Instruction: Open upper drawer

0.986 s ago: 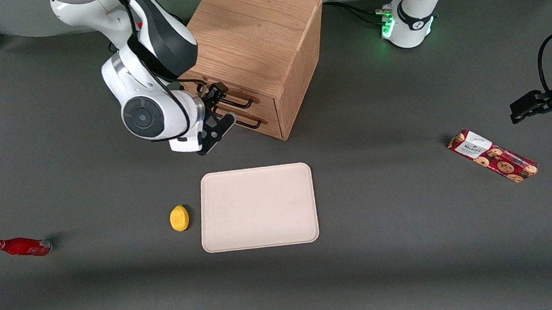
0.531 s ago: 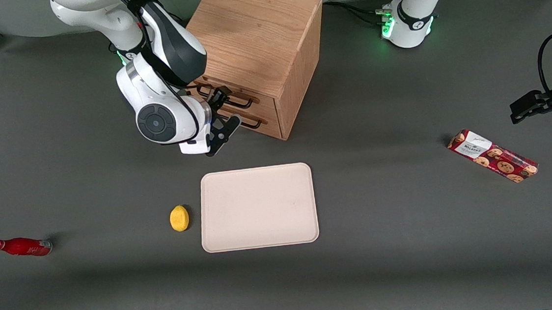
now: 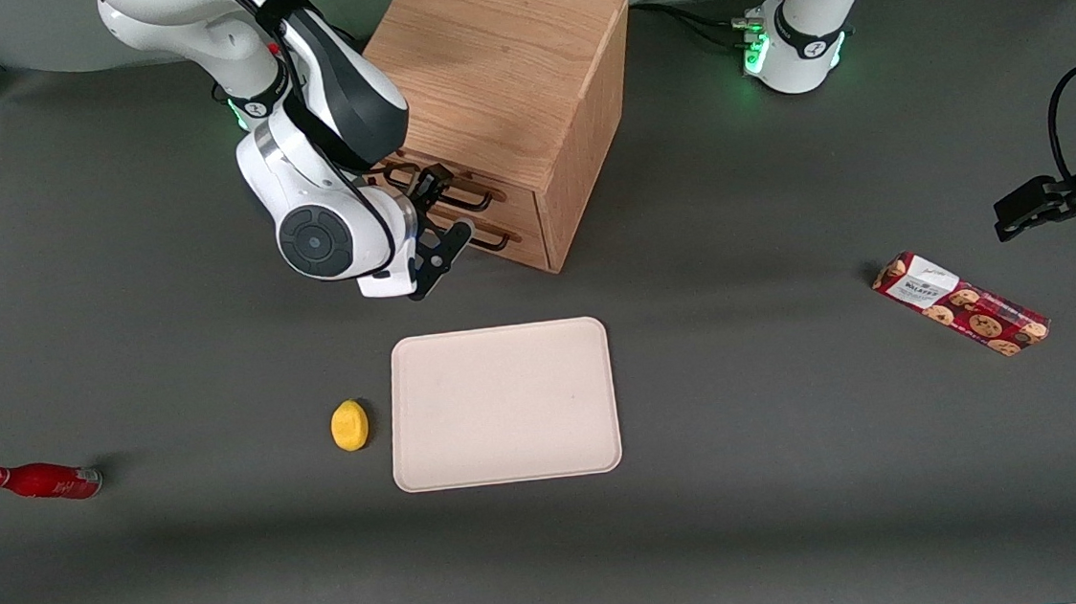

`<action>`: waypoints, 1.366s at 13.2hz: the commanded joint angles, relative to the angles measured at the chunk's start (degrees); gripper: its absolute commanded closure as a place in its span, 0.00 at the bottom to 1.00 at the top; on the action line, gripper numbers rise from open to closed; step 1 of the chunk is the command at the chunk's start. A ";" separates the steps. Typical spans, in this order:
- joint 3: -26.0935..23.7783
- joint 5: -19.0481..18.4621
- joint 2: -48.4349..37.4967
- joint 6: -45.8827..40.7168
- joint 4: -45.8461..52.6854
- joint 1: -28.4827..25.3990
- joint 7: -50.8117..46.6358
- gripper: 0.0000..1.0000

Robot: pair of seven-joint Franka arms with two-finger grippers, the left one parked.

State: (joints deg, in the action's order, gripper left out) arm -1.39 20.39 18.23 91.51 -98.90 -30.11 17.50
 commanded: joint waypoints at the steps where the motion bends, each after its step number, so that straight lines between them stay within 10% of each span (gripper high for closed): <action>1: -0.72 0.71 0.40 1.92 -1.21 1.63 3.16 0.00; 18: -0.80 -3.86 4.97 5.70 3.18 5.58 4.47 0.00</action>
State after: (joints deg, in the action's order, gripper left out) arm -1.91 17.93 21.26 96.99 -97.92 -25.57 20.05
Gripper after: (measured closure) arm 0.000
